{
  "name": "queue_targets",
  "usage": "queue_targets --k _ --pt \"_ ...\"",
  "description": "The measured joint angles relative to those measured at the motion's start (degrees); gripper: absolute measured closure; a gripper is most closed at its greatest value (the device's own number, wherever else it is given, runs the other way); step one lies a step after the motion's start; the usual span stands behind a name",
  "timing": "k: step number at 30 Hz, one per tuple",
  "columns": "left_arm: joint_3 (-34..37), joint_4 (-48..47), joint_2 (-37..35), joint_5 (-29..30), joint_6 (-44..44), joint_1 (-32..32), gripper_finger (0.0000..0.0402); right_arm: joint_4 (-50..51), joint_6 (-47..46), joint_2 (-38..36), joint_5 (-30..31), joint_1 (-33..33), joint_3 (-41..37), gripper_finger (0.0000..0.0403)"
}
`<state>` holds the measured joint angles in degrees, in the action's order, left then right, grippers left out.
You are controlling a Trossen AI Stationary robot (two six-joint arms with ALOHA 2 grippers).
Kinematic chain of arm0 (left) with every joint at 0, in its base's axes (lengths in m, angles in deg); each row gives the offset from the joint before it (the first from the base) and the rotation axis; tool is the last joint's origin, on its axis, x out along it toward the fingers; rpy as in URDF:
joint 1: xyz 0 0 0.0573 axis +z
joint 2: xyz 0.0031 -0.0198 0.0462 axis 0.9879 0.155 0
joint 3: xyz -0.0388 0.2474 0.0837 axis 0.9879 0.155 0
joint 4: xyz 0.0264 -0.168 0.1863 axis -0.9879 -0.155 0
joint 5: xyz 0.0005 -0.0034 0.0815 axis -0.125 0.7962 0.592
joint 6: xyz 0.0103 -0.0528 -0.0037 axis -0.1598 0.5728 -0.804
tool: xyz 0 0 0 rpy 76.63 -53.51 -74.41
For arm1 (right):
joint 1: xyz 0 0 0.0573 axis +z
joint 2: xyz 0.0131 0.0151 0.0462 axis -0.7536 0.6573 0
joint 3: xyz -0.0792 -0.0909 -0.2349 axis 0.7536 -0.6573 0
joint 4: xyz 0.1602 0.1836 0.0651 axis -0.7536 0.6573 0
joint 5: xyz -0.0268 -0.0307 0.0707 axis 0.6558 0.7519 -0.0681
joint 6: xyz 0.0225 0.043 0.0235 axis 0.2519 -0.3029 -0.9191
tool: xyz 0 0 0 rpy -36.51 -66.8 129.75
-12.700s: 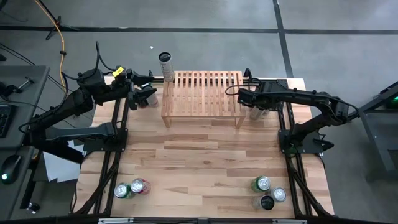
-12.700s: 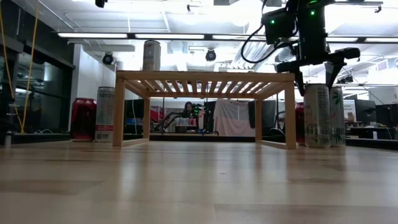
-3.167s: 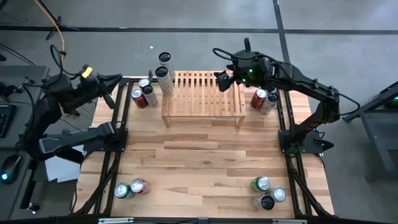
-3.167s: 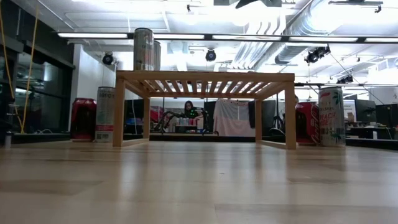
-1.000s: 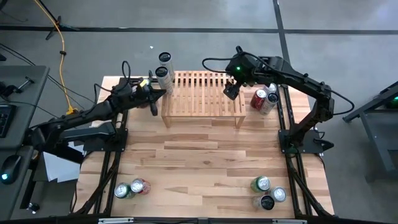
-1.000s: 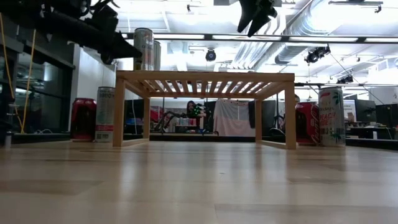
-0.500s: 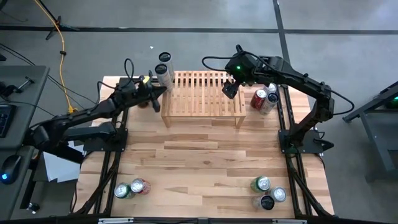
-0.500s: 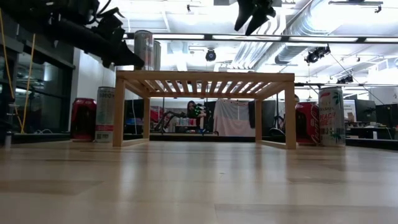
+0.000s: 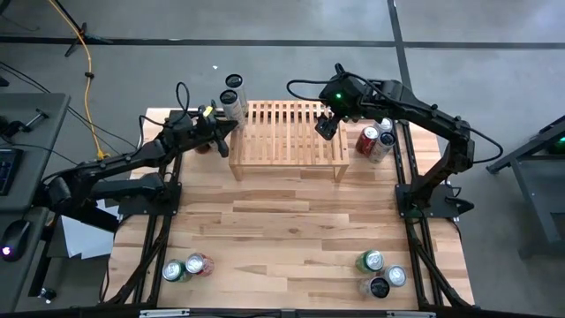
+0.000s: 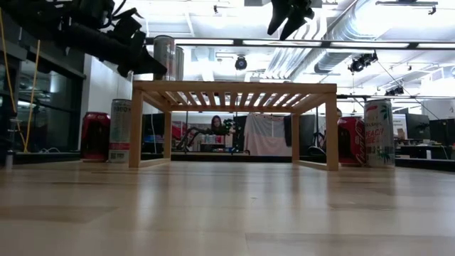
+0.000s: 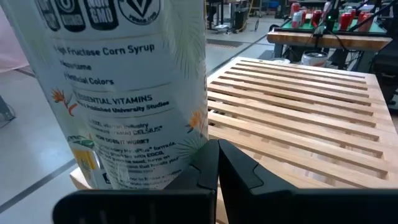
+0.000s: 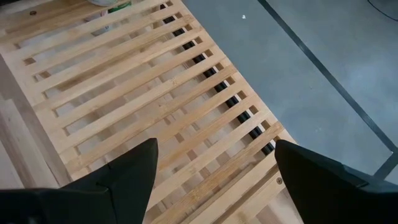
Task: Place canned beverage on shelf
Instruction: Put the white yellow soda can on the shelf aligned with other white yellow soda can
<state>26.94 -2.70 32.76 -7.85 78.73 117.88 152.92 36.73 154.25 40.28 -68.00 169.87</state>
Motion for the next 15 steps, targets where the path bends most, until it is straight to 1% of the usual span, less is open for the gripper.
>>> queue_targets --k 6,8,11,15 --pt "0.00 -0.04 -0.03 -0.05 1.33 -0.09 0.0401 0.00 0.42 0.00 0.00 0.00 0.00 0.0093" --pt "0.00 -0.59 -0.59 -1.72 3.09 -0.27 0.0401 0.00 0.42 0.00 0.00 0.00 0.00 0.0093" --pt "0.00 -2.49 -2.61 -4.34 5.52 -1.05 0.0401 0.02 0.43 0.00 0.00 0.00 0.00 0.0093" --pt "-0.09 -7.26 -7.07 -3.62 7.62 -2.12 0.0401 0.04 0.85 0.00 -0.02 0.00 0.00 0.0093"
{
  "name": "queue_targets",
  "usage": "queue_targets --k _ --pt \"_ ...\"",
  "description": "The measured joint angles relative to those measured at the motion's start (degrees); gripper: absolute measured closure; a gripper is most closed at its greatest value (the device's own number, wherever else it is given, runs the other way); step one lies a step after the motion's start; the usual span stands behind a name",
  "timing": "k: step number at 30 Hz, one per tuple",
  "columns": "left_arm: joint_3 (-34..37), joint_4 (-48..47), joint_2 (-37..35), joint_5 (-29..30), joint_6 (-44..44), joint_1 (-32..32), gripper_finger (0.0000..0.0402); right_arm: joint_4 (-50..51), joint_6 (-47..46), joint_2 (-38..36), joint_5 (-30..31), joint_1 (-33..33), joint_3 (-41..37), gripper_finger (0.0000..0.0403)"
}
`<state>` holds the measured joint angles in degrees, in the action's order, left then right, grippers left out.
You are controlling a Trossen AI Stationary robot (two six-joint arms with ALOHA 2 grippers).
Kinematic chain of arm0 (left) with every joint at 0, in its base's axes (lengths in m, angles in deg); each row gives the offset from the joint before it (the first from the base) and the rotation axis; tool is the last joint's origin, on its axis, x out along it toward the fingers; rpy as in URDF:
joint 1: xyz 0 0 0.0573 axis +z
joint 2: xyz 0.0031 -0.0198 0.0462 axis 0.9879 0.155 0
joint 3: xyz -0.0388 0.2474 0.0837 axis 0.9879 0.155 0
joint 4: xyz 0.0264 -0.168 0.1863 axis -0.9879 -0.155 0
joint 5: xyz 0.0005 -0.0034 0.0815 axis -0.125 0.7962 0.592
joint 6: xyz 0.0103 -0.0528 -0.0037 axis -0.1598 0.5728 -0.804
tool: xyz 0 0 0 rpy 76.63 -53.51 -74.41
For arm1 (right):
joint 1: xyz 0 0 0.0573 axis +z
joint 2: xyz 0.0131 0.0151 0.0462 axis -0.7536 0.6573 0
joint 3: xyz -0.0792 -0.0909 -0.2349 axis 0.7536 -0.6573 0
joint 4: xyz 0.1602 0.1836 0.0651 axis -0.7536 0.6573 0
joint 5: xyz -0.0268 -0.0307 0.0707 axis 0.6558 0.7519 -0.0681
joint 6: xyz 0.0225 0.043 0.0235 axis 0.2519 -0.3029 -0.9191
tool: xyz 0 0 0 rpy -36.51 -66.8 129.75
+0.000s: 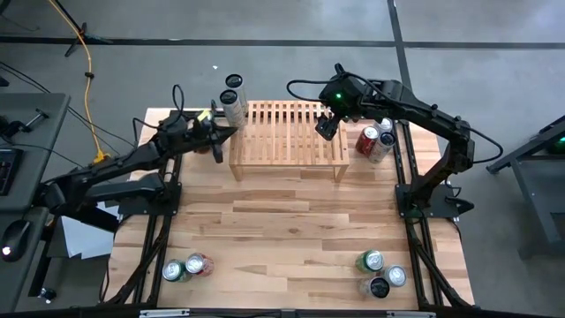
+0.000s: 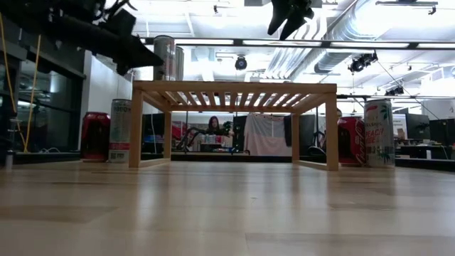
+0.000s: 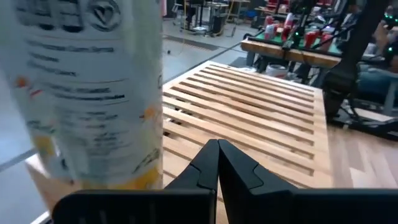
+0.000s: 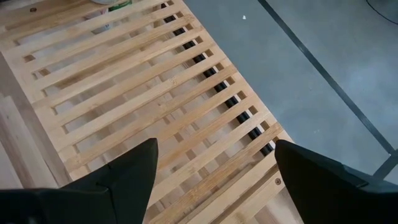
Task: Place canned beverage on shelf
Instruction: Put the white yellow soda can on the shelf aligned with other white yellow soda can
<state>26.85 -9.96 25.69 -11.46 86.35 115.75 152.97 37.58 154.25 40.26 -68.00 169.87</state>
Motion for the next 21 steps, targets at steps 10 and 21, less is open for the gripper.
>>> queue_targets --k 10,21 --pt "-9.28 -20.03 -1.63 17.87 1.11 -0.74 0.0401 0.00 0.00 0.00 0.00 0.00 0.00 0.0093" --pt "-10.14 -19.55 7.21 22.75 1.41 -0.15 0.0401 0.00 0.01 0.00 0.00 0.00 0.00 0.0093"
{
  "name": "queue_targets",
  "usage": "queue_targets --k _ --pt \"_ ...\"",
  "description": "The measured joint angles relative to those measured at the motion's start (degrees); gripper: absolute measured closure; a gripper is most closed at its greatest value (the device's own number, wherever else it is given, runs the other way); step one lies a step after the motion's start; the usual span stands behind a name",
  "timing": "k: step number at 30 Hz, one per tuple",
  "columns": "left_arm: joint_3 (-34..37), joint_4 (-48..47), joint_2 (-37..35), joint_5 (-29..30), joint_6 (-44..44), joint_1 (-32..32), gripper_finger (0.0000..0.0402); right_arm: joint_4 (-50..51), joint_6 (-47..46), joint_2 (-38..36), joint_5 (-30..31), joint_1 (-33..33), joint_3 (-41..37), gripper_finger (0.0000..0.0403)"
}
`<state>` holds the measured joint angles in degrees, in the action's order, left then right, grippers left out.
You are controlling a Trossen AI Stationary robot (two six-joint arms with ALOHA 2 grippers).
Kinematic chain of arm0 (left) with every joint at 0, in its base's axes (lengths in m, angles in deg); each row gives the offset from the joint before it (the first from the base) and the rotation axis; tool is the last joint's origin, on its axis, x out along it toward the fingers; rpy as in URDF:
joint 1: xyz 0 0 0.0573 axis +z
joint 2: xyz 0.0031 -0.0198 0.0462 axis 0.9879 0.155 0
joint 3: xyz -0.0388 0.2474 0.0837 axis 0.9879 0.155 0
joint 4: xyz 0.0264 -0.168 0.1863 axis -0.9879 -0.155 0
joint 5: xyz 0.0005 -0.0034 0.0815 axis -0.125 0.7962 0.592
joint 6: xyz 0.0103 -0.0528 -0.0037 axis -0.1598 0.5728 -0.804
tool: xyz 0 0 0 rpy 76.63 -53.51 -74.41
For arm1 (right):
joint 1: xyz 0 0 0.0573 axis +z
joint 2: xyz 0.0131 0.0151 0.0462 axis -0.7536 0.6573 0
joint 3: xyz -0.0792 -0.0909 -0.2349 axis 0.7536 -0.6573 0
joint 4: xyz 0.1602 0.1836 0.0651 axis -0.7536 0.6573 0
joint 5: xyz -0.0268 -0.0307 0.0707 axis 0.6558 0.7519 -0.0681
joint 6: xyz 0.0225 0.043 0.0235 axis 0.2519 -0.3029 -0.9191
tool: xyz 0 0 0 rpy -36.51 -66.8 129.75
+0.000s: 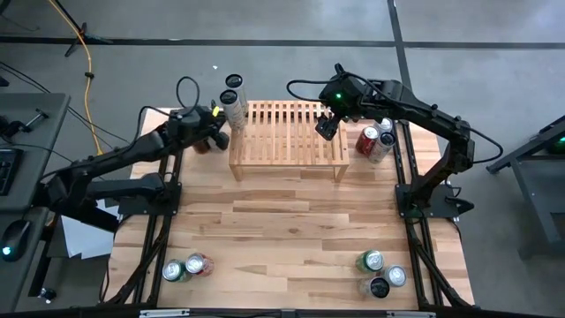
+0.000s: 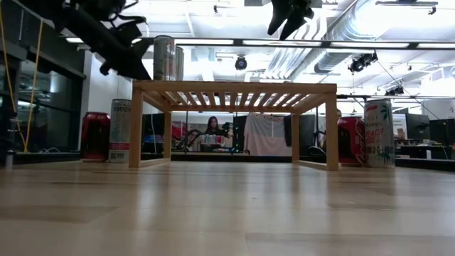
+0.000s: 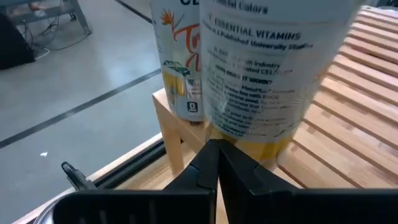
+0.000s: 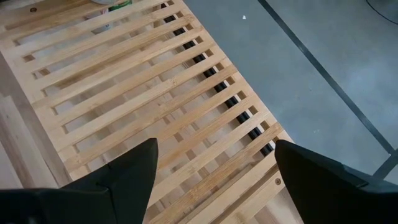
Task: Place canned beverage on shelf
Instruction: Put the white yellow soda can on the shelf aligned with other white yellow soda can
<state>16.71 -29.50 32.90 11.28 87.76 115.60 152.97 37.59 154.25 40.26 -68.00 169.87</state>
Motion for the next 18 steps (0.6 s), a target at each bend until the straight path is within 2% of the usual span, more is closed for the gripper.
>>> queue_targets --k 8,18 --pt "0.00 2.98 3.47 0.04 -0.31 0.00 0.0401 0.00 -0.01 0.00 0.00 0.00 0.00 0.0093" --pt "0.00 3.21 3.43 -0.09 -0.11 -0.04 0.0401 0.00 0.01 0.00 0.02 0.00 -0.02 0.0093"
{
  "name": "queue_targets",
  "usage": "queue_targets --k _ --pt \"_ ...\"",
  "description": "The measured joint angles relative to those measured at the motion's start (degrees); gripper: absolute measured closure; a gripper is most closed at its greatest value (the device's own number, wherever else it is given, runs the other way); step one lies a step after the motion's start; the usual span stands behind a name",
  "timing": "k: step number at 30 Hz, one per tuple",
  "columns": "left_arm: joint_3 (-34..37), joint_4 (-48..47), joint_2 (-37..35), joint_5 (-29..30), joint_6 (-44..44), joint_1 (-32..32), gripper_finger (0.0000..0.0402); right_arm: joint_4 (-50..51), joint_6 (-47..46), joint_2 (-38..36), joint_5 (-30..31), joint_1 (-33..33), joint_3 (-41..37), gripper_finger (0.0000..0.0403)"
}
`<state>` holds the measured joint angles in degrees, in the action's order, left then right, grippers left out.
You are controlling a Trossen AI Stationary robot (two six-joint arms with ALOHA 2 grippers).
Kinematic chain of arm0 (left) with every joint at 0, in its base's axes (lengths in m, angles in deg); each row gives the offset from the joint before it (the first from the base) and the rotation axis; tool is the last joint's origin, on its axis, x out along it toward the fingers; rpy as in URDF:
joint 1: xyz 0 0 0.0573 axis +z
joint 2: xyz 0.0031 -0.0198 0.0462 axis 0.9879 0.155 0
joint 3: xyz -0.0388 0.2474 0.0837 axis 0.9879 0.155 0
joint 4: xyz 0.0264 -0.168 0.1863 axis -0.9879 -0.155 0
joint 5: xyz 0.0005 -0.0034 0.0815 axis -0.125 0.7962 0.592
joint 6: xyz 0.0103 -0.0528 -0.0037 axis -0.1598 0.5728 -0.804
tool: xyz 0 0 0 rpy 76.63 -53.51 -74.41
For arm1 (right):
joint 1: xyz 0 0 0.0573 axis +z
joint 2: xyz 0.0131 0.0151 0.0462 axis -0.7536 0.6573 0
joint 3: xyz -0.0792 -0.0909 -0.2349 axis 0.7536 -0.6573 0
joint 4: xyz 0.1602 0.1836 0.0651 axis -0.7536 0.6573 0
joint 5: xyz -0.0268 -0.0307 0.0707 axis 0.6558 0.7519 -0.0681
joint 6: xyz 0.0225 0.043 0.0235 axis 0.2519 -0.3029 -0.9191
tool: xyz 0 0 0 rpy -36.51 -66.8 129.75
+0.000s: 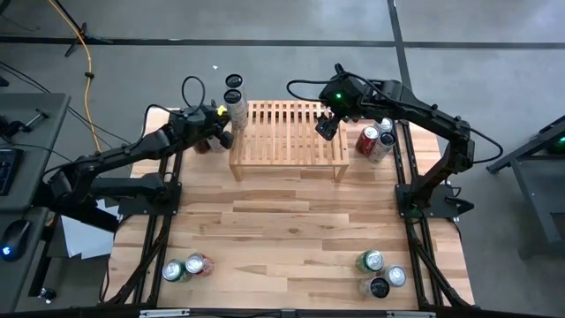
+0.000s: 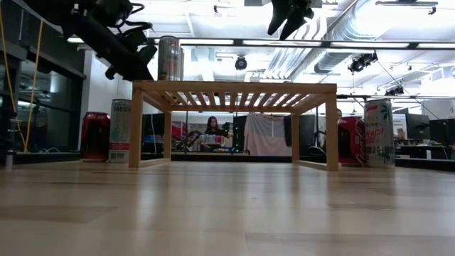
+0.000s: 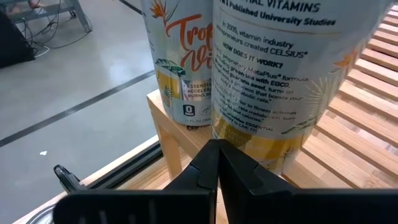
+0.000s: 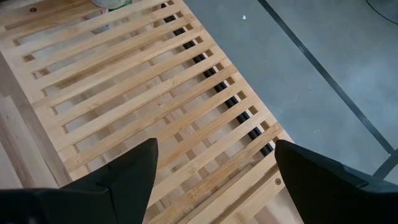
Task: Place canned beverage on shelf
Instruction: Put the white yellow soda can on the shelf aligned with other white yellow soda can, then adjust the white yellow soda can on the shelf
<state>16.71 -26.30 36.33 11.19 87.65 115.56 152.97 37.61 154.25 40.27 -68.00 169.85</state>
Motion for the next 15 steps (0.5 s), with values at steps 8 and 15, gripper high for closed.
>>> queue_targets --k 8,15 --pt "-1.67 -4.09 -5.03 0.27 -1.77 0.00 0.0401 0.02 1.05 0.00 0.00 0.00 0.00 0.0093" --pt "-7.21 -12.49 -10.14 -4.61 -3.79 -0.17 0.0401 2.24 1.81 0.00 -0.02 0.00 0.00 0.0093"
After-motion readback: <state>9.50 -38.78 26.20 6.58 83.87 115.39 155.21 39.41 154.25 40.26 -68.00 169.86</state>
